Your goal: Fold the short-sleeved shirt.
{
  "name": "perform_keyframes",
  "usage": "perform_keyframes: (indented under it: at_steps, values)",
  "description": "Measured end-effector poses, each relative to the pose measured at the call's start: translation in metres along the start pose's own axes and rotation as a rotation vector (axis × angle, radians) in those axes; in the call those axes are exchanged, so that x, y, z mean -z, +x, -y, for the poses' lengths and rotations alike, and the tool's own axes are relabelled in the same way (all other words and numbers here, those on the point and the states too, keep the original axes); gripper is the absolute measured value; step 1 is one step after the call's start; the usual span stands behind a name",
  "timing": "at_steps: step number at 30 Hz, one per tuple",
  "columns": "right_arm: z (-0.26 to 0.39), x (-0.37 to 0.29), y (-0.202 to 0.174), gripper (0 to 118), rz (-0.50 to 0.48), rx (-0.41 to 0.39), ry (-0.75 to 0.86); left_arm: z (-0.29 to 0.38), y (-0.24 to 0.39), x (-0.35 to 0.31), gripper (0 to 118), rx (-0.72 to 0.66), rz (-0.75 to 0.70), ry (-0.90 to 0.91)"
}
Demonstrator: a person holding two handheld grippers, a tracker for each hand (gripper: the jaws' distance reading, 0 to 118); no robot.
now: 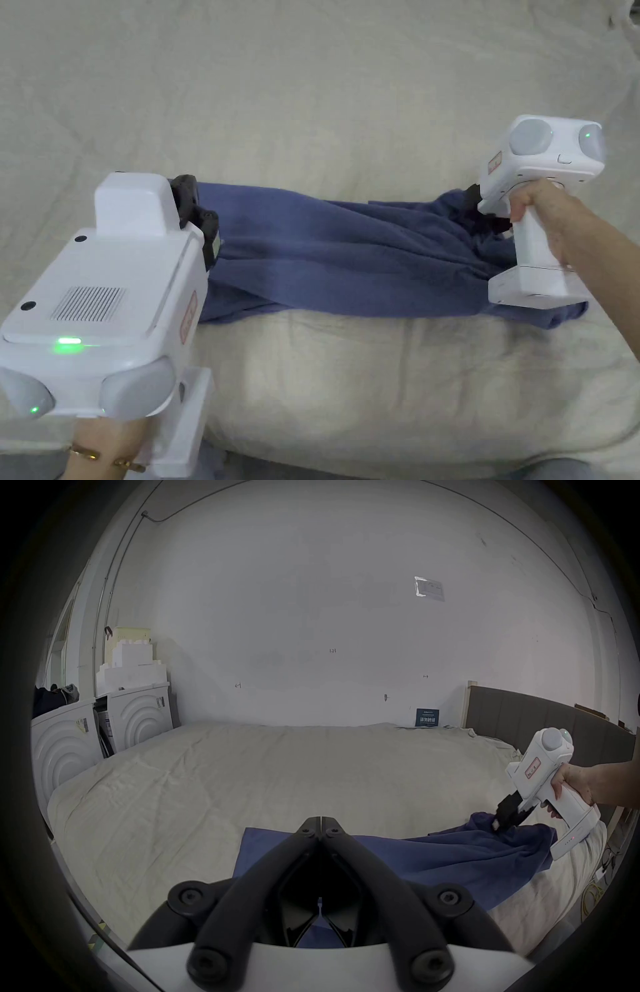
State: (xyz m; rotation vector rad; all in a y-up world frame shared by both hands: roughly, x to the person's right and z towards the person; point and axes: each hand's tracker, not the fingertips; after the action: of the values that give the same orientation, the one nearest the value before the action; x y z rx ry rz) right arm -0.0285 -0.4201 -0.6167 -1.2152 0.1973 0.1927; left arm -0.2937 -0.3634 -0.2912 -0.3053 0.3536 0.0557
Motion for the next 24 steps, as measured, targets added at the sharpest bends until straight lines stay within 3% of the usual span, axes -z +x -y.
perform_keyframes:
  at_steps: [3, 5, 6, 7, 8, 9, 10, 18, 24]
  values:
    - [0.004, -0.005, 0.009, 2, -0.007, 0.010, 0.004, -0.001, 0.000, 0.006, 0, -0.006, 0.003, -0.023]
    - [0.007, -0.016, 0.014, 2, -0.013, 0.030, 0.044, -0.003, -0.002, 0.013, 15, -0.015, -0.002, -0.048]
    - [0.007, -0.021, 0.014, 2, -0.015, 0.028, 0.066, -0.006, -0.002, 0.017, 32, -0.016, -0.003, -0.064]
    - [0.007, -0.028, 0.017, 2, -0.023, 0.020, 0.085, -0.009, -0.004, 0.023, 66, -0.017, -0.001, -0.109]
    - [0.008, -0.035, 0.018, 2, -0.027, 0.012, 0.100, -0.014, -0.005, 0.032, 90, -0.017, -0.019, -0.162]
    - [0.009, -0.041, 0.019, 2, -0.032, 0.013, 0.120, -0.019, -0.006, 0.040, 107, -0.021, -0.029, -0.195]
    - [0.009, -0.047, 0.019, 2, -0.041, 0.013, 0.132, -0.025, -0.009, 0.047, 115, -0.028, -0.022, -0.197]
    - [0.013, -0.075, 0.021, 2, -0.073, -0.005, 0.196, -0.087, -0.053, 0.128, 116, -0.209, 0.087, -0.443]
    - [0.014, -0.078, 0.023, 2, -0.108, 0.014, 0.223, -0.093, -0.069, 0.190, 116, -0.055, 0.004, -0.592]
